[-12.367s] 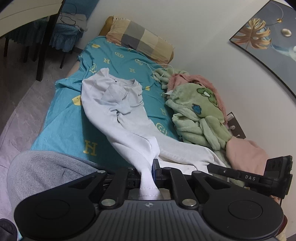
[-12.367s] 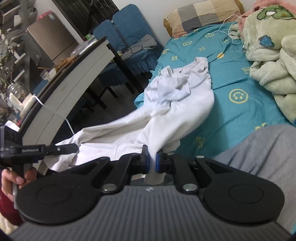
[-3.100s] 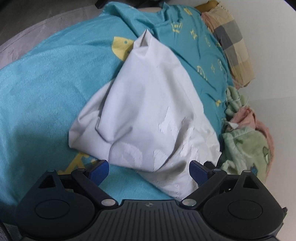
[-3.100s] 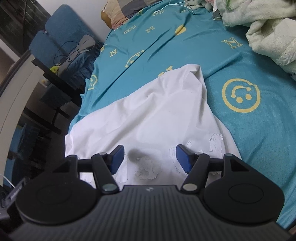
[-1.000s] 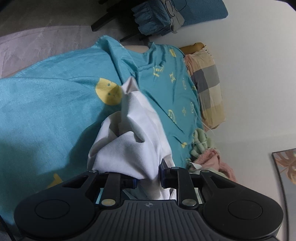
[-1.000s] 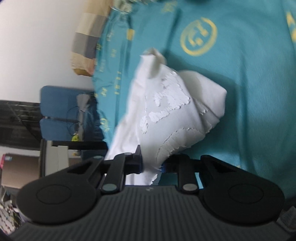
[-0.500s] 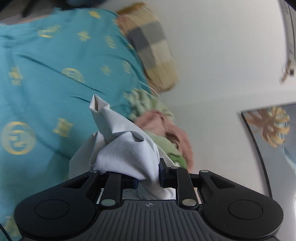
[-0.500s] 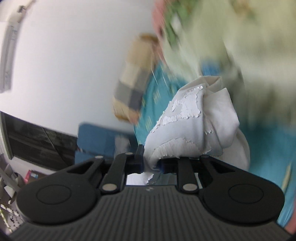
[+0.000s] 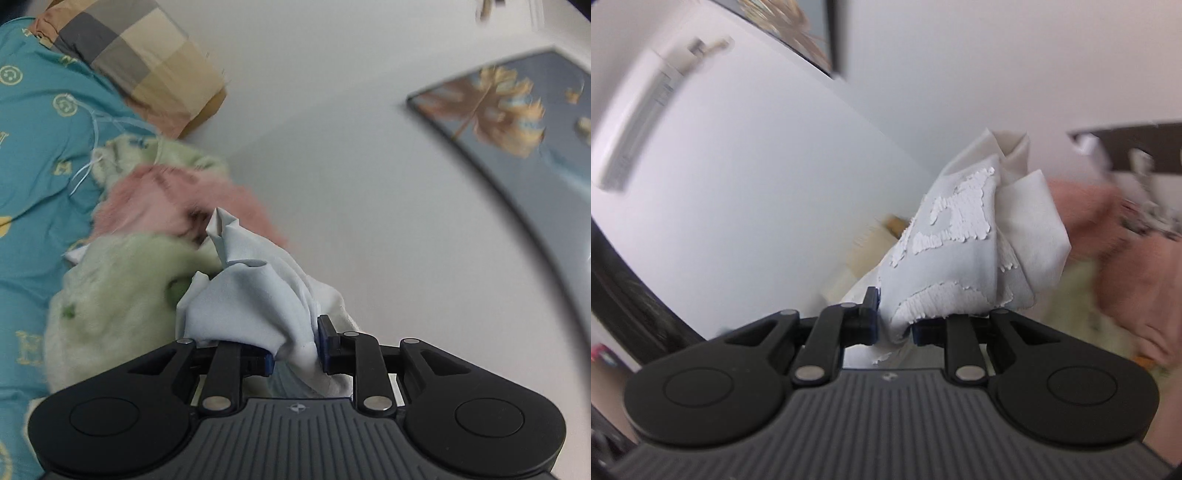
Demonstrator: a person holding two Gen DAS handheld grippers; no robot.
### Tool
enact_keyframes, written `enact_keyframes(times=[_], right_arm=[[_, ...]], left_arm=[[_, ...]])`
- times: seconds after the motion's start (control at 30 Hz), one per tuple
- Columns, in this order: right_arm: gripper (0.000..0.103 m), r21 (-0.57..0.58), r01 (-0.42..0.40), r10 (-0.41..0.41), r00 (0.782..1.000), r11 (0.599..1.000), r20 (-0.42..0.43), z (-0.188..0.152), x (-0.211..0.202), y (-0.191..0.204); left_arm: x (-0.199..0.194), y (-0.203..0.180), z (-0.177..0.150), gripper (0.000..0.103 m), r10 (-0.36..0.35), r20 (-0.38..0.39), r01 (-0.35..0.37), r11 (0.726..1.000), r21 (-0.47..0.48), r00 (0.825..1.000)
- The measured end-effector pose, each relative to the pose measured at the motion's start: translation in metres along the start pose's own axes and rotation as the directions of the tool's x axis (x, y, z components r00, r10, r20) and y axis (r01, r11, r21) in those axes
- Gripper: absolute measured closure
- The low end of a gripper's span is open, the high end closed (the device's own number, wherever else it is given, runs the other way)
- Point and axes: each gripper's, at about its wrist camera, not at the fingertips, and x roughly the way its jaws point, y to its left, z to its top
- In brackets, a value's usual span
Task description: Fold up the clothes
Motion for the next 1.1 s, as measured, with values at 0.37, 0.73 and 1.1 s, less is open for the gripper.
enact_keyframes(times=[0.37, 0.73, 1.1], right_arm=[[0.082, -0.04, 0.208, -0.212, 0.961, 0.977, -0.176, -0.092, 0.001, -0.074], [0.031, -0.15, 0.258, -0.277, 0.952, 0.954, -0.129, -0.08, -0.047, -0.036], [0.026, -0.452, 0.217, -0.209, 0.975, 0.865, 0.07, -0.108, -0.16, 0.059]], left_arm=[[-0.006, 0.067, -0.084, 0.072, 0.137, -0.136, -0.114, 0.979, 0.167, 0.981], [-0.082, -0.003, -0.095, 0.001, 0.294, 0.016, -0.265, 0.837, 0.48, 0.956], [-0.228, -0.09, -0.157, 0.0, 0.227, 0.227, -0.321, 0.692, 0.646, 0.947]])
